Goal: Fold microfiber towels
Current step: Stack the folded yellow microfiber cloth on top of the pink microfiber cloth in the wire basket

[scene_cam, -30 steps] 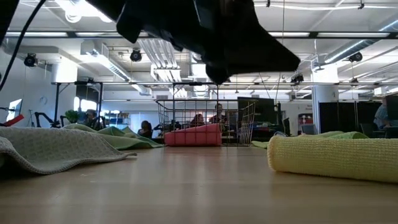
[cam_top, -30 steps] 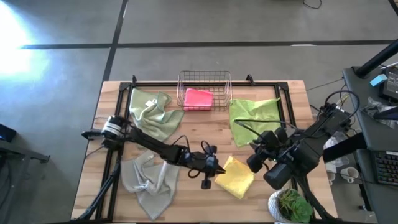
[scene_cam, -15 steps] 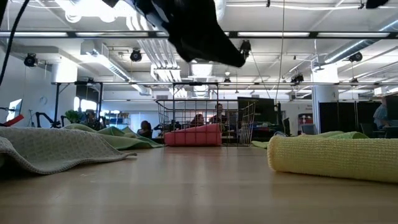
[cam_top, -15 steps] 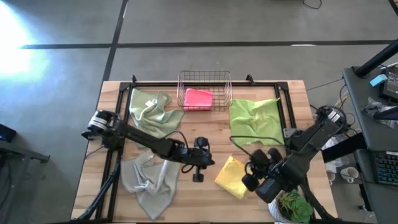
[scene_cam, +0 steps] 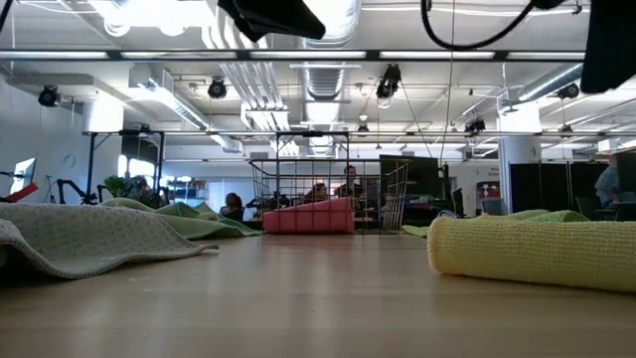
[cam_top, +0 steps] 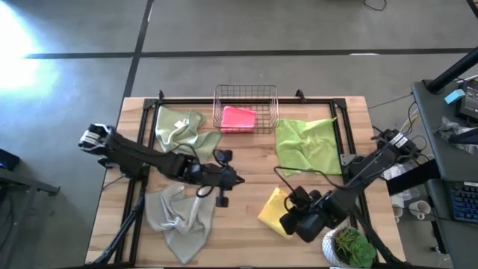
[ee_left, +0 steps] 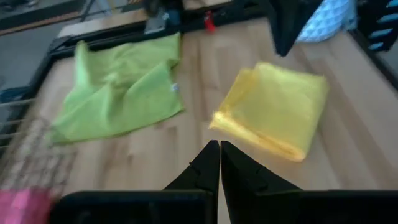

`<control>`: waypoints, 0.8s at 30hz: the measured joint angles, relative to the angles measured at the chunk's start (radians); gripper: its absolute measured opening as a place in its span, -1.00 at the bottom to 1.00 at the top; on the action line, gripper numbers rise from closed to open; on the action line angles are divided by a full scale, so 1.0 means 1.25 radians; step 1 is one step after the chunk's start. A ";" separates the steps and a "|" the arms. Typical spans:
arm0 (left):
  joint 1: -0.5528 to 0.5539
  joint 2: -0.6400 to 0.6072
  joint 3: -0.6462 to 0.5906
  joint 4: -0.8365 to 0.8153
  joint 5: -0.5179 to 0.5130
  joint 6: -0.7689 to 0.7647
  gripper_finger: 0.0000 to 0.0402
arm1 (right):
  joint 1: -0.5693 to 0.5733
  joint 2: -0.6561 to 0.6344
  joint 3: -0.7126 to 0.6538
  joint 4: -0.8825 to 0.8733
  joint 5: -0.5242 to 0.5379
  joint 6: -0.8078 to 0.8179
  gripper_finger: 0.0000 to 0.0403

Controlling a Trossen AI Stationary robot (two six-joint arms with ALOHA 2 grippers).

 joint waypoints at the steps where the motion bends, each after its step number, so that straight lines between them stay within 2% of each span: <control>1: 0.000 -0.013 -0.007 -0.003 -0.006 -0.001 -1.00 | -0.007 0.001 -0.008 0.010 -0.008 -0.001 -0.96; 11: 0.000 -0.153 -0.158 -0.009 -0.032 -0.114 -1.00 | -0.086 0.013 -0.127 0.166 -0.122 -0.041 -0.96; 16: 0.000 -0.211 -0.220 -0.007 -0.038 -0.170 -1.00 | -0.109 0.016 -0.166 0.239 -0.126 -0.043 -0.96; 24: 0.000 -0.287 -0.264 -0.007 -0.060 -0.170 -1.00 | -0.137 0.018 -0.222 0.280 -0.147 -0.052 -0.96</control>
